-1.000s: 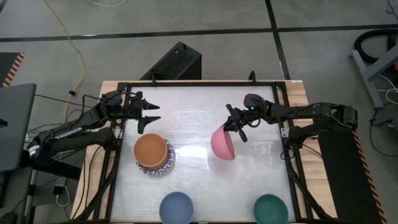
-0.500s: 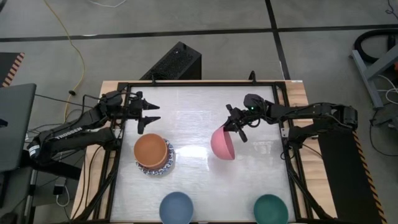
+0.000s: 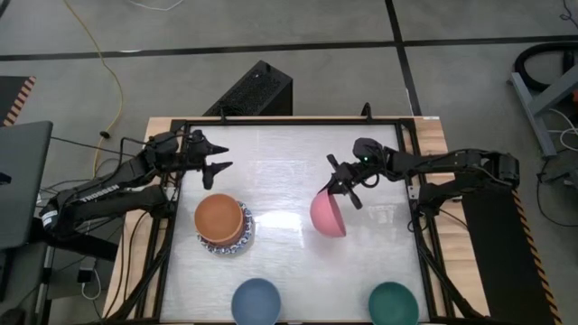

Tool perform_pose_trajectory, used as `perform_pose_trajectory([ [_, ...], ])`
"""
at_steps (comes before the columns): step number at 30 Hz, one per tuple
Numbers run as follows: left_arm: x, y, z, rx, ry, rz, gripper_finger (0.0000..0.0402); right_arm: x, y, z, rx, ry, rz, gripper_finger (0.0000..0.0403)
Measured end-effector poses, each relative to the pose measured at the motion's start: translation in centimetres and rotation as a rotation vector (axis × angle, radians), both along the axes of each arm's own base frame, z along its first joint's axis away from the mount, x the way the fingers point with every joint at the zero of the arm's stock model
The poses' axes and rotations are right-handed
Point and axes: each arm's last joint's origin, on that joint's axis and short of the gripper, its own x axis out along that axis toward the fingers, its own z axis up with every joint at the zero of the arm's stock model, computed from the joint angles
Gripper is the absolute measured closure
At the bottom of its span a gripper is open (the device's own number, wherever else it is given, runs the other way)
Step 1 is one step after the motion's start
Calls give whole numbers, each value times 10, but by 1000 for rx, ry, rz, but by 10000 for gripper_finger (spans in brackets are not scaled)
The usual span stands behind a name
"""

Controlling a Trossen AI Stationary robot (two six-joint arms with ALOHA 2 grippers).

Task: Nest bowls inside each other
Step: Stack the pink bowl into the light orange bowl

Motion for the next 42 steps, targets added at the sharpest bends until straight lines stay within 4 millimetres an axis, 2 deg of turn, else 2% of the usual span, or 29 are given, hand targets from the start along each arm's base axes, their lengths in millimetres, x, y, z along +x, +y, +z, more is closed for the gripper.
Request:
perform_pose_trajectory([
  [10, -2, 4, 0, -21, -8, 147, 178, 0, 3, -1, -117, -46, 48, 391],
  [19, -3, 6, 0, -3, -2, 261, 178, 1, 6, -1, -148, -60, 69, 391],
  [42, -4, 7, 0, -12, -5, 289, 178, 2, 24, -4, -196, -58, 161, 391],
])
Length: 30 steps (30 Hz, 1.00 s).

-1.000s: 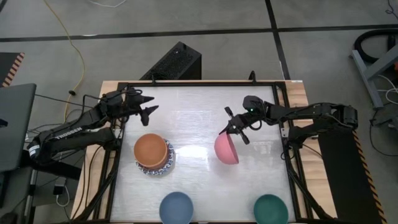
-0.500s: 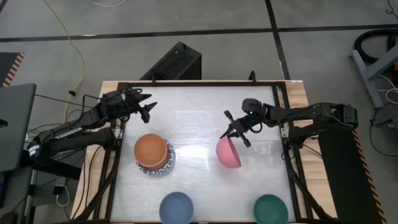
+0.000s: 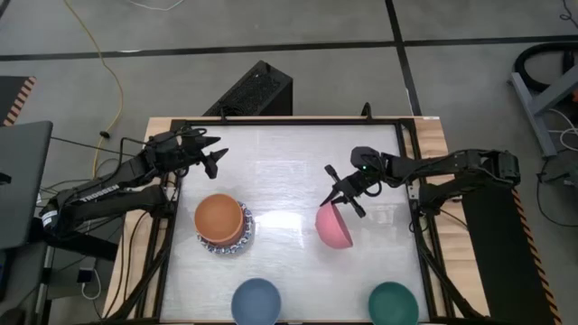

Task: Nest bowls inside each other
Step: Stack the pink bowl into the light orange bowl

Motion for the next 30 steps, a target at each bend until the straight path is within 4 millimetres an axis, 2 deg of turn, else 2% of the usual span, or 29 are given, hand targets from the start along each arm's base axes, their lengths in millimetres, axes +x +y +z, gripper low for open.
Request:
perform_pose_trajectory([
  [13, 0, 0, 0, 2, 1, -5, 178, 1, 0, 2, 1, -18, -4, 391],
  [20, 2, -2, 0, 31, 20, -112, 178, 9, -4, 22, 74, -80, -103, 391],
  [24, 2, -4, 0, 52, 33, -172, 178, 27, -8, 34, 132, -63, -168, 391],
  [30, 4, -7, -1, 59, 36, -311, 178, 83, -15, 36, 176, 12, -207, 391],
])
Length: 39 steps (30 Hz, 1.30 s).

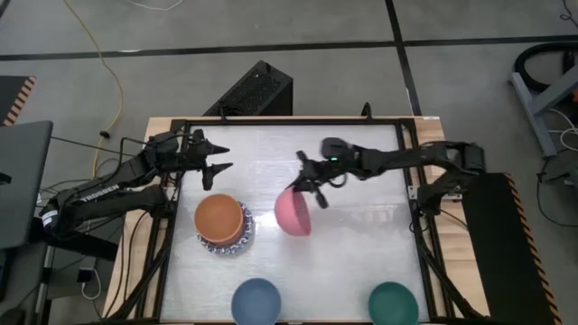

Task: Nest bowls inside each other
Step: Stack the pink bowl into the light orange bowl

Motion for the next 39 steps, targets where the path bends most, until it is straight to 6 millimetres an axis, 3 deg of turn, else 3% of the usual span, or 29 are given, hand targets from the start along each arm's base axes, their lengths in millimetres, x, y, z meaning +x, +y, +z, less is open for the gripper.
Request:
perform_pose_trajectory([
  [3, 1, -1, 3, -4, -33, -24, 178, 27, -4, 0, 17, 95, 1, 391],
  [10, 0, -1, 4, -37, -30, -16, 178, 77, -3, 29, -36, 191, 51, 391],
  [15, -2, 3, 6, 26, -19, 125, 178, 108, 3, 44, -149, 204, 129, 391],
  [24, -5, 9, 6, 80, 15, 349, 178, 165, 7, 41, -244, 88, 168, 391],
  [29, -7, 10, 5, 95, 34, 420, 178, 199, 7, 34, -200, 58, 17, 391],
  [35, -12, 14, 5, 177, 103, 626, 178, 219, 6, 44, -38, 98, -117, 391],
  [39, -17, 17, 5, 240, 166, 796, 178, 221, 1, 38, 33, 133, -158, 391],
])
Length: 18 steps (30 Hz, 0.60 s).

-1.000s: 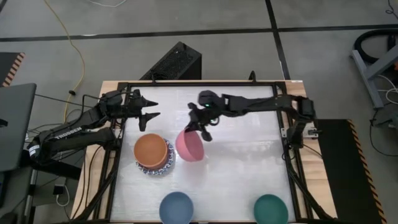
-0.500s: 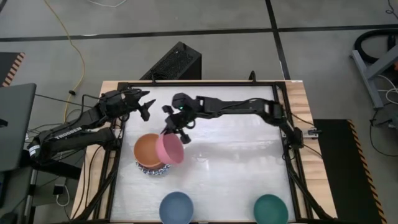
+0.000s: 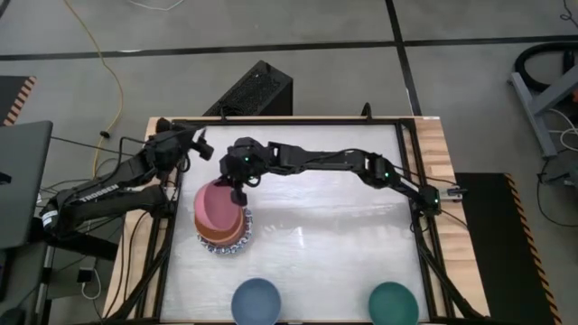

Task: Nest bowls inside each other
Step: Stack the pink bowl into the light orange bowl

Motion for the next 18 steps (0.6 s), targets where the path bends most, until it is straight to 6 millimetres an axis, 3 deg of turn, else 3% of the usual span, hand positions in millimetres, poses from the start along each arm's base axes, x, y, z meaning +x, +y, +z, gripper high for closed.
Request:
perform_pose_trajectory([
  [6, -6, 2, 2, 54, 34, 201, 178, 0, -3, -9, -3, 62, -64, 391],
  [18, -8, 2, 1, 61, 83, 246, 178, 5, 18, -36, -28, 171, -7, 391],
])
